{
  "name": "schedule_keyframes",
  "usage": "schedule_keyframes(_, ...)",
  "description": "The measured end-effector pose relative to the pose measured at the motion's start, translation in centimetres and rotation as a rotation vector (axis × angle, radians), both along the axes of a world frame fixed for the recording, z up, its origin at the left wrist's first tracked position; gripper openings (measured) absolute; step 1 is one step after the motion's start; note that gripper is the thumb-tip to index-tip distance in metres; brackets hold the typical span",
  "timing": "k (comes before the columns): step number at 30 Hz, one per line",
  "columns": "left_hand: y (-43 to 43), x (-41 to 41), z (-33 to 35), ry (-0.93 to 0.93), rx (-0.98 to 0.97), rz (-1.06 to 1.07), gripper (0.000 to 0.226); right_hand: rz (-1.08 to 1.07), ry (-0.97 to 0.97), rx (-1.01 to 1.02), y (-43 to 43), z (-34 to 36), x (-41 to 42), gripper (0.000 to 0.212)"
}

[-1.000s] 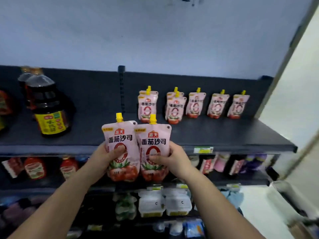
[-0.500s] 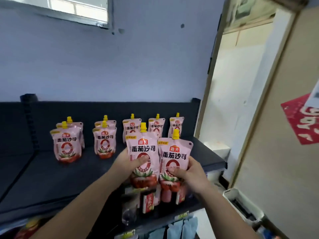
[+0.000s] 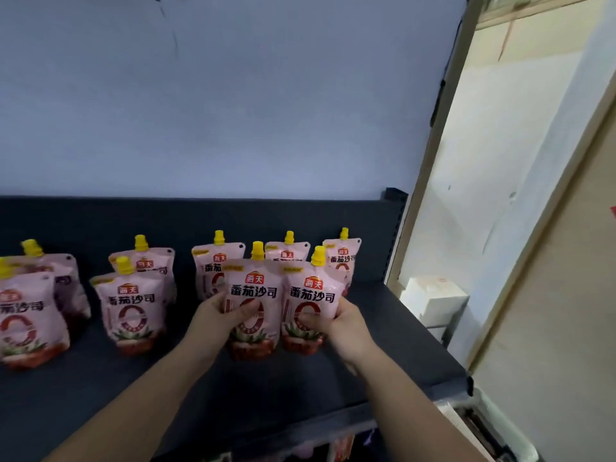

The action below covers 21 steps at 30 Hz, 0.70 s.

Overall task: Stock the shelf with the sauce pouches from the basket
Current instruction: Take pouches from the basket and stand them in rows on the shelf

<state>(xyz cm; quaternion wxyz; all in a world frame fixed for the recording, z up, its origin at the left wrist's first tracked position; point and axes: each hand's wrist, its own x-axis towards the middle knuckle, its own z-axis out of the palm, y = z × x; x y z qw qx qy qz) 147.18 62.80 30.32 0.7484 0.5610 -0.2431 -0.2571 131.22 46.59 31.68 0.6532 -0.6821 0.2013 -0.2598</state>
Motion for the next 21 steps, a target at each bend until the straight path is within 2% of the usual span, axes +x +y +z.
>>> schedule_keyframes(2, -0.2, 0.9, -0.4, -0.024, 0.004, 0.075, 0.035, 0.044, -0.010, 0.017, -1.1, -0.8, 2.4, 0.035)
schedule_keyframes(6, 0.3, 2.2, -1.4, -0.044, 0.038, 0.222, 0.024, 0.140, 0.035, 0.041, -2.4, -1.9, 6.2, 0.031)
schedule_keyframes(9, 1.0, 3.0, -2.2, -0.052, 0.053, 0.277, 0.032, 0.204, 0.075, 0.042, -2.8, -3.0, 8.1, 0.034)
schedule_keyframes(12, 1.0, 3.4, -3.5, -0.010, 0.065, 0.312, 0.025, 0.256, 0.140, 0.011, -3.1, -4.5, 9.1, 0.035)
schedule_keyframes(14, 1.1, 3.6, -4.2, -0.029, 0.122, 0.298, 0.030, 0.287, 0.156, 0.001, -3.3, -5.3, 9.4, 0.037)
schedule_keyframes(17, 1.7, 3.6, -4.8, -0.180, 0.289, 0.197, 0.052, 0.359, 0.192, -0.038, -3.6, -5.7, 9.3, 0.047)
schedule_keyframes(19, 2.2, 3.6, -5.1, -0.259, 0.369, 0.214, 0.063, 0.383, 0.238, -0.094, -4.0, -5.8, 9.2, 0.053)
schedule_keyframes(21, 2.2, 3.6, -5.0, -0.316, 0.399, 0.268, 0.062, 0.352, 0.243, -0.115, -4.5, -6.0, 9.1, 0.048)
